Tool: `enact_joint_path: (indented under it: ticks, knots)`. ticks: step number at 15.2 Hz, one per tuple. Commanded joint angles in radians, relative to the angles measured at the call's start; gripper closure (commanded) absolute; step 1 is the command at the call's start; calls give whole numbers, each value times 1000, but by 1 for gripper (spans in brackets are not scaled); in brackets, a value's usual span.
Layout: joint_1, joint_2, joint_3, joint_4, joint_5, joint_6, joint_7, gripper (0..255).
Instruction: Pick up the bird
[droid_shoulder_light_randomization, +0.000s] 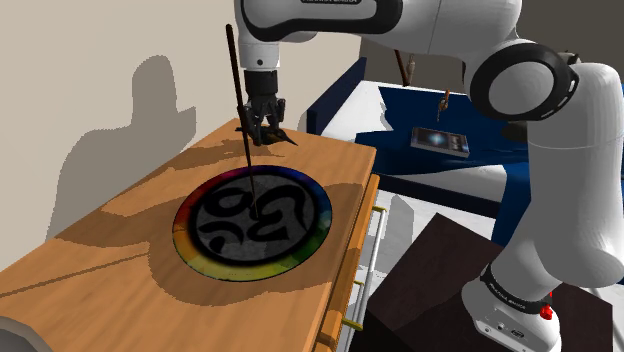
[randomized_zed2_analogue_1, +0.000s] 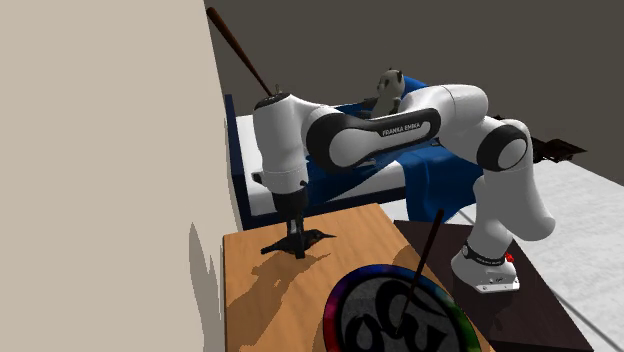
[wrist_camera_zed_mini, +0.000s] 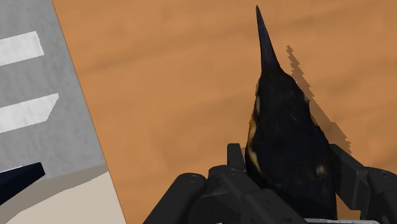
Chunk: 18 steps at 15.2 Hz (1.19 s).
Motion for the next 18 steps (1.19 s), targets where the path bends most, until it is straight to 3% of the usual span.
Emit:
enact_joint_path:
  ticks: [1,8,18]
  knots:
    - [0,0,0,-2,0,2,0,255]
    - [-1,0,0,0,0,0,-1,255]
    - [17,78,2,263,-11,-183,26,255]
